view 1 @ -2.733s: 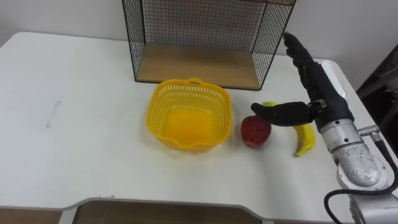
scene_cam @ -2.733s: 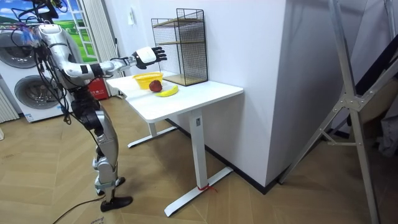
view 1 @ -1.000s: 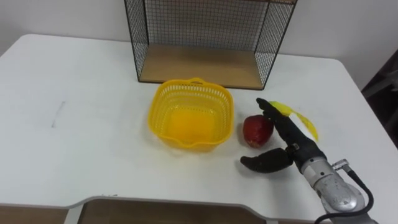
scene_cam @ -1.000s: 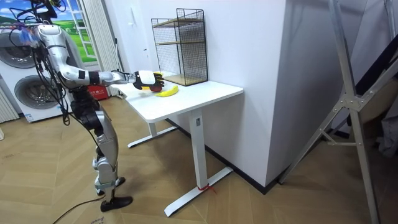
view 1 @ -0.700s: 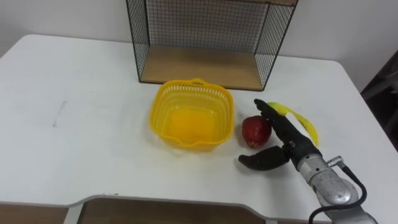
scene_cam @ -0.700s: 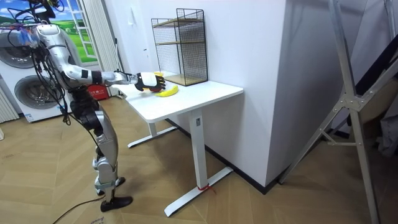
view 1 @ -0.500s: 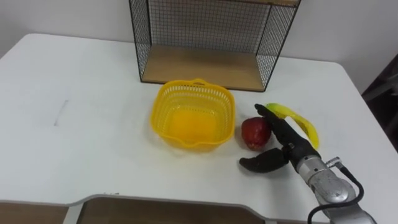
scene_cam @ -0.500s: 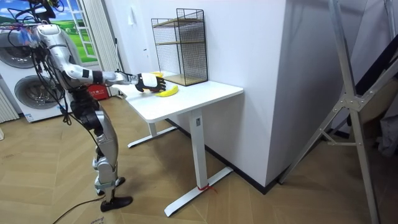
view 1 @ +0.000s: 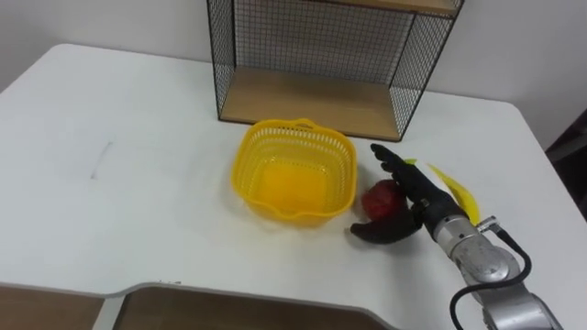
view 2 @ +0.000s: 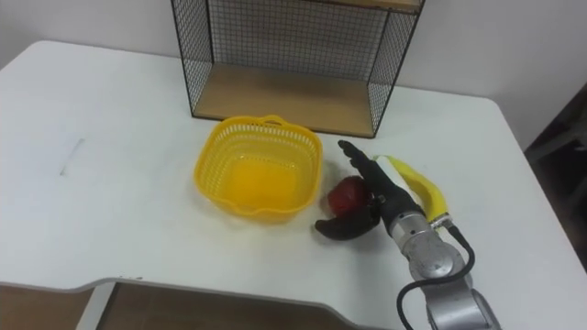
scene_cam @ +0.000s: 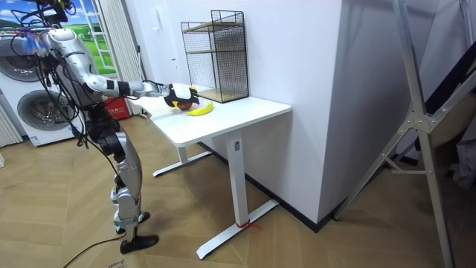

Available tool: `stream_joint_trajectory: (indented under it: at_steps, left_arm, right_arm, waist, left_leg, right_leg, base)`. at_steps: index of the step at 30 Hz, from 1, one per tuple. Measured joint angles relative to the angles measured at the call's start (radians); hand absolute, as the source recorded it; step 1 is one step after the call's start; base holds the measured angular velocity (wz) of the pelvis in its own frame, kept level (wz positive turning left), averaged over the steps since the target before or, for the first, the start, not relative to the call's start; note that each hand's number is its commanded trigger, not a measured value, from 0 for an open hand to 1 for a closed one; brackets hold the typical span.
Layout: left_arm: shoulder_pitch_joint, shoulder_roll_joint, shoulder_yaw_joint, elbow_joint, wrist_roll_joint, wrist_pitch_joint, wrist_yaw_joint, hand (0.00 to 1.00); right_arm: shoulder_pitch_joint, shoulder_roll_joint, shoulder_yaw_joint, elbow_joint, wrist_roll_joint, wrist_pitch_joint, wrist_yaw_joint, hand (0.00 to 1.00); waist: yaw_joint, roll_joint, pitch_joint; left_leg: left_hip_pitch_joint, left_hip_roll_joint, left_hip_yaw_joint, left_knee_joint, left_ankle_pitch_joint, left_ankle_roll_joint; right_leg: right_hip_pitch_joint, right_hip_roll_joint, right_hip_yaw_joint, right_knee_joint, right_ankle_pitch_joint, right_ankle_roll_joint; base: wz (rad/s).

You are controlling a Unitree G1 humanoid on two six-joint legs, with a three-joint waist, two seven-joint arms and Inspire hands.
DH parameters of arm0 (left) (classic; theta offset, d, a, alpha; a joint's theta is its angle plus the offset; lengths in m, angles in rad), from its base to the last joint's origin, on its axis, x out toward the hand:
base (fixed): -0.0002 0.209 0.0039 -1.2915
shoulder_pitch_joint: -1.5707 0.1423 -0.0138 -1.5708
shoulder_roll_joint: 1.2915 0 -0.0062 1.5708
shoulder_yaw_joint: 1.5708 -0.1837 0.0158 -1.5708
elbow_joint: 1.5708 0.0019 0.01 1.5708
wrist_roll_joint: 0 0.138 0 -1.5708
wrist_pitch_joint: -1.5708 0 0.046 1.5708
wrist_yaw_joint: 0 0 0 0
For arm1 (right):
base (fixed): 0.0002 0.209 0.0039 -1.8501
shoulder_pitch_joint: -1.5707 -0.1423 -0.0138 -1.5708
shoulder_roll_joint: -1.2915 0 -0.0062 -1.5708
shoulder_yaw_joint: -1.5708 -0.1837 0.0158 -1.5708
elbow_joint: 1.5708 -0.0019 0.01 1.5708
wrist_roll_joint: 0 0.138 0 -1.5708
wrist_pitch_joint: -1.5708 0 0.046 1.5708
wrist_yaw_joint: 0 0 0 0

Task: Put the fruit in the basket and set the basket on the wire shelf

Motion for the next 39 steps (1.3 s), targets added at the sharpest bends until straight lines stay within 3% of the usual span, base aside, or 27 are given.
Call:
stream_joint_trajectory:
  at_steps: [6, 14, 21, 27, 29, 39]
  left_arm:
    - [-0.002, -0.001, 0.009, -0.001, 0.021, 0.000, -0.016, 0.00]
    - [-0.003, -0.002, 0.018, 0.000, 0.021, 0.000, -0.022, 0.00]
    - [-0.011, -0.001, 0.009, -0.001, 0.021, 0.000, -0.029, 0.00]
    - [-0.019, -0.001, 0.011, 0.002, 0.021, -0.001, -0.029, 0.00]
    - [-0.017, 0.001, 0.011, 0.004, 0.021, -0.002, -0.029, 0.00]
    - [-0.008, 0.001, 0.010, 0.011, 0.019, -0.002, -0.024, 0.00]
  right_arm:
    - [-0.021, -0.002, -0.001, 0.043, -0.018, 0.006, -0.002, 1.00]
    - [-0.047, -0.005, -0.001, 0.075, -0.038, 0.006, 0.000, 1.00]
    - [-0.047, -0.005, 0.000, 0.080, -0.037, 0.002, -0.004, 1.00]
    - [-0.046, -0.005, 0.000, 0.092, -0.038, -0.007, 0.000, 1.00]
    - [-0.044, -0.005, 0.000, 0.106, -0.037, -0.017, -0.001, 1.00]
    - [-0.025, -0.002, -0.002, 0.144, 0.053, -0.050, -0.019, 1.00]
  waist:
    - [0.015, -0.008, -0.0024]
    - [0.020, -0.016, 0.0030]
    - [0.013, -0.012, 0.0030]
    - [0.012, -0.009, -0.0029]
    - [0.011, -0.008, -0.0104]
    - [-0.017, -0.001, -0.0135]
  left_leg:
    - [0.000, -0.001, 0.000, 0.006, 0.001, -0.001]
    - [0.002, -0.001, -0.004, 0.006, 0.001, -0.001]
    - [0.001, -0.002, -0.011, 0.007, 0.000, -0.001]
    - [0.003, -0.002, -0.009, 0.007, 0.000, -0.001]
    - [0.004, -0.002, -0.010, 0.009, 0.001, -0.001]
    - [0.010, -0.002, -0.009, 0.010, 0.001, -0.001]
  right_leg:
    - [0.006, 0.001, 0.001, -0.011, 0.000, 0.000]
    - [0.013, 0.001, -0.002, -0.012, 0.000, 0.000]
    - [0.015, 0.001, -0.006, -0.013, 0.000, 0.000]
    - [0.016, 0.001, -0.004, -0.013, 0.000, 0.001]
    - [0.017, 0.001, -0.006, -0.013, 0.000, 0.001]
    - [0.027, -0.001, -0.005, -0.013, 0.001, 0.001]
  base:
    - [0.00]
    - [0.00]
    - [0.03]
    - [0.00]
    - [0.00]
    - [0.00]
